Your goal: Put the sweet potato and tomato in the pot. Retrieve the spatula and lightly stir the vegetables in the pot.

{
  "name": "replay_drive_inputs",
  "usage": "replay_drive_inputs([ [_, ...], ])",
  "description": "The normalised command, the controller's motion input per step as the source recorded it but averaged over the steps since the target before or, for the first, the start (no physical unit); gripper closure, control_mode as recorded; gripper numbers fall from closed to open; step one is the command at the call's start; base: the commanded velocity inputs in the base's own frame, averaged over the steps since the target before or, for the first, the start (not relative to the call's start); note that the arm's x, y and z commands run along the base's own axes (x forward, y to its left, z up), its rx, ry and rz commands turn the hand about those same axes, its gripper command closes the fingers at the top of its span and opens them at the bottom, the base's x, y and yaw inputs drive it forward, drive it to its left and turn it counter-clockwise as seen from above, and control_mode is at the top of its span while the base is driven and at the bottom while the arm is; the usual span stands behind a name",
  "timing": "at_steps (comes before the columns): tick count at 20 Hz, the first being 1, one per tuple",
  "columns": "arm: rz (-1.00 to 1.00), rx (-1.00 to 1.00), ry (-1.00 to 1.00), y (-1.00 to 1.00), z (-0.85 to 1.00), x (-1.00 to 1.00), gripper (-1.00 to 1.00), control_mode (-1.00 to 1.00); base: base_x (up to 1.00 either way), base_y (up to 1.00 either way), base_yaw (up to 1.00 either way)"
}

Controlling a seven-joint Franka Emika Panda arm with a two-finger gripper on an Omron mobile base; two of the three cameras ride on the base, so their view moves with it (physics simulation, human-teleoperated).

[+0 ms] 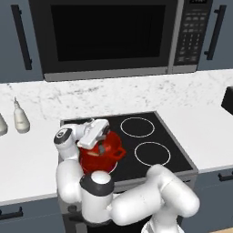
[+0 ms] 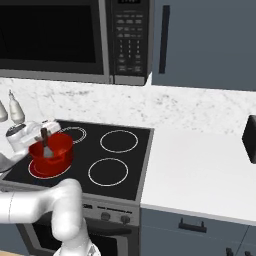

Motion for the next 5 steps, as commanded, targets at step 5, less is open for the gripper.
replay_drive_inputs([
  [5,0.0,0.03,0.04,-0.01,0.29,-0.23,1.0,-1.0,0.0,0.0,0.0],
])
